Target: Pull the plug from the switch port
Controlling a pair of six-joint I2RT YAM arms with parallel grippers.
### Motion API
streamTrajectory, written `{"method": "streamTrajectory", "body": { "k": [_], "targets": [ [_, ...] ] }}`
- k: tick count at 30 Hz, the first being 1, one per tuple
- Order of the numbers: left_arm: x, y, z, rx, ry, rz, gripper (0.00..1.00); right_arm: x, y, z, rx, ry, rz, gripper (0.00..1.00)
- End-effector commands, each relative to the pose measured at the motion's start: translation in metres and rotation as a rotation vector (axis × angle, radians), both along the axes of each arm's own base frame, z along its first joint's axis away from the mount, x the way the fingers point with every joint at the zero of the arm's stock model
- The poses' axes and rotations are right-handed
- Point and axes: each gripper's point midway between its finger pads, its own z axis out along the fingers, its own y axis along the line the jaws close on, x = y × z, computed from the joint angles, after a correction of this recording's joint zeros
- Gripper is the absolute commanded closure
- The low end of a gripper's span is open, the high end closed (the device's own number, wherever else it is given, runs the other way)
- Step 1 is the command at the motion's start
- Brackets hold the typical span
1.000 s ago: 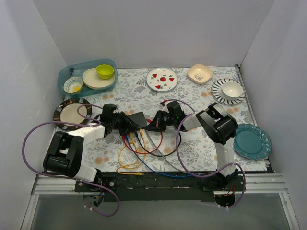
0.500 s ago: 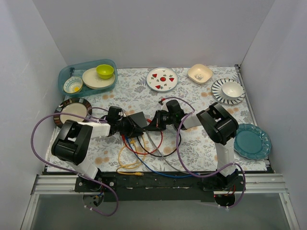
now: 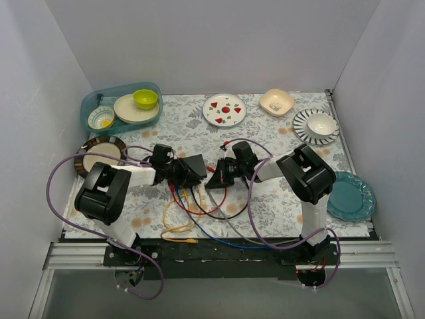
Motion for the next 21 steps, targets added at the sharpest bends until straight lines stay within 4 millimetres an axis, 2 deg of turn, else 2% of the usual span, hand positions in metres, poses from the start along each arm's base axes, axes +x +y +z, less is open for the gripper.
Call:
{"method": "streamTrajectory", "body": {
  "k": [1,4,5,8,9,11,12,14,15,17,18,20,21],
  "targets": [
    [0.009,0.021,-0.027,0.132,0.027,0.090,0.78,-0.032,-0.015,-0.010,-0.049,0.085,0.079,0.99],
    [0.016,0.024,-0.025,0.146,0.011,0.111,0.78,-0.032,-0.015,-0.005,-0.054,0.069,0.095,0.99],
    [0.012,0.025,-0.027,0.157,0.031,0.111,0.77,-0.033,-0.018,-0.004,-0.067,0.064,0.089,0.99],
    [0.020,0.024,-0.015,0.144,-0.009,0.123,0.76,-0.021,-0.029,0.012,-0.109,-0.025,0.034,0.99],
    [0.022,0.025,-0.009,0.137,-0.026,0.130,0.76,-0.007,-0.035,0.027,-0.142,-0.115,-0.015,0.99],
    [0.029,0.024,0.009,0.120,-0.079,0.139,0.75,0.008,-0.041,0.046,-0.184,-0.211,-0.063,0.99],
    [0.031,0.024,0.015,0.115,-0.097,0.145,0.73,0.018,-0.055,0.059,-0.258,-0.287,-0.108,0.99],
    [0.041,0.023,0.039,0.087,-0.179,0.155,0.72,0.038,-0.067,0.084,-0.331,-0.382,-0.177,0.99],
    [0.043,0.024,0.045,0.087,-0.194,0.162,0.71,0.048,-0.088,0.094,-0.423,-0.429,-0.250,0.99],
    [0.047,0.025,0.059,0.079,-0.230,0.173,0.70,0.064,-0.107,0.116,-0.482,-0.505,-0.329,0.99],
    [0.048,0.026,0.064,0.078,-0.243,0.177,0.70,0.073,-0.123,0.131,-0.505,-0.550,-0.399,0.99],
    [0.046,0.029,0.066,0.090,-0.233,0.184,0.70,0.081,-0.141,0.143,-0.525,-0.581,-0.473,0.99],
    [0.047,0.030,0.066,0.094,-0.233,0.189,0.70,0.090,-0.159,0.152,-0.545,-0.601,-0.545,0.99]
  ]
}}
